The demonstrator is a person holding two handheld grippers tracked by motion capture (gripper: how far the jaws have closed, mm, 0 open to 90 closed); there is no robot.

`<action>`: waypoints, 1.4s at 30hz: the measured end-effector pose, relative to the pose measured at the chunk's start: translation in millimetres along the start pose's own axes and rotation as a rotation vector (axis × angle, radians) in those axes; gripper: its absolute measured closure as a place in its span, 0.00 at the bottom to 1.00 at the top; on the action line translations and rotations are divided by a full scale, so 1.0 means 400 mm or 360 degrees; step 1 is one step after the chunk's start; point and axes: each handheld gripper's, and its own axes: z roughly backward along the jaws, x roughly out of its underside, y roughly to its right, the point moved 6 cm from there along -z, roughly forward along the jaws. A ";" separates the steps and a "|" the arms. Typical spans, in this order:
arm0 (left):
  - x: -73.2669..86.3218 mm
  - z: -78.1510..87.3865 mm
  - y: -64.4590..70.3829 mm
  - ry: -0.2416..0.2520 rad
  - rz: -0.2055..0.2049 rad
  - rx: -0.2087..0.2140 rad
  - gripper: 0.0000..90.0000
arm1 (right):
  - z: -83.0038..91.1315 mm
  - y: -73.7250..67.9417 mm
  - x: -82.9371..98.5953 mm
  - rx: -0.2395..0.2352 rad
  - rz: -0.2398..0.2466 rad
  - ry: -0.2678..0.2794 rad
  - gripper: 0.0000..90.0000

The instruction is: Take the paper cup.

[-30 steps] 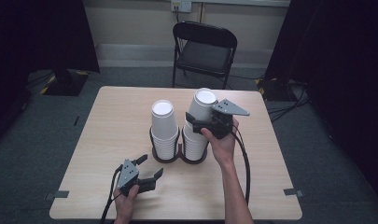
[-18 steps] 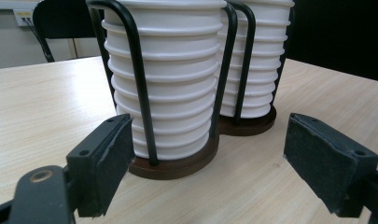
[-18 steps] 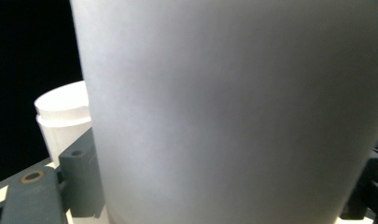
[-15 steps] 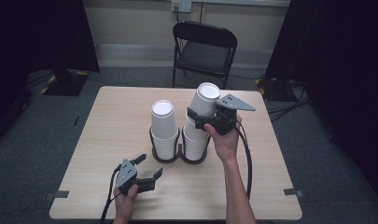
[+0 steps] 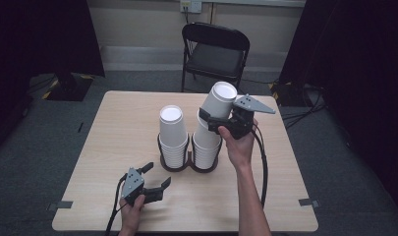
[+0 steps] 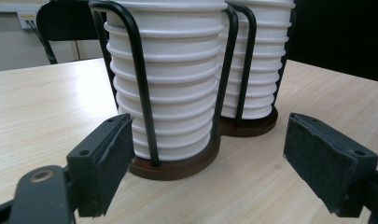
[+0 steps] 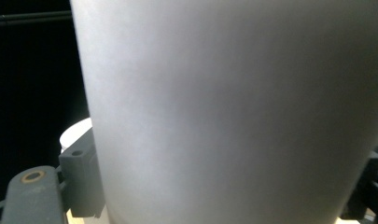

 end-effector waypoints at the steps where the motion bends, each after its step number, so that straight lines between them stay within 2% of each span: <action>1: 0.000 0.000 0.000 0.0000 0.0003 0.0001 0.18 | 0.003 0.000 -0.002 -0.0004 -0.0002 0.0004 0.15; 12: 0.000 0.001 0.001 -0.0005 -0.0010 -0.0004 0.18 | 0.066 0.016 -0.024 0.0037 -0.0031 0.0081 0.15; 19: 0.000 0.000 0.002 -0.0005 -0.0012 -0.0005 0.18 | 0.108 0.033 -0.016 0.0070 -0.0058 0.0103 0.15; 20: 0.000 0.002 -0.001 -0.0002 -0.0015 -0.0020 0.18 | 0.127 0.045 -0.010 0.0096 -0.0065 0.0110 0.15; 22: 0.000 0.003 -0.002 0.0015 0.0011 -0.0028 0.18 | 0.139 0.055 -0.004 0.0114 -0.0081 0.0114 0.15; 26: 0.000 0.001 0.002 0.0005 -0.0021 -0.0029 0.18 | 0.168 0.081 0.022 0.0152 -0.0133 0.0117 0.15; 29: 0.000 0.001 0.005 0.0002 -0.0034 -0.0068 0.20 | 0.185 0.093 0.048 0.0167 -0.0176 0.0116 0.15; 31: 0.000 0.001 0.005 0.0005 -0.0033 -0.0074 0.35 | 0.193 0.099 0.069 0.0175 -0.0196 0.0108 0.15; 34: 0.000 0.001 0.004 0.0007 -0.0023 -0.0041 0.27 | 0.201 0.108 0.104 0.0185 -0.0226 0.0090 0.15; 38: 0.001 0.000 0.003 -0.0010 -0.0026 -0.0030 0.27 | 0.214 0.109 0.150 0.0185 -0.0248 0.0059 0.15; 40: 0.000 -0.001 0.002 -0.0010 -0.0016 -0.0040 0.27 | 0.219 0.104 0.169 0.0184 -0.0268 0.0051 0.15; 42: 0.001 -0.001 0.001 -0.0016 -0.0014 -0.0022 0.27 | 0.222 0.095 0.190 0.0175 -0.0271 0.0033 0.15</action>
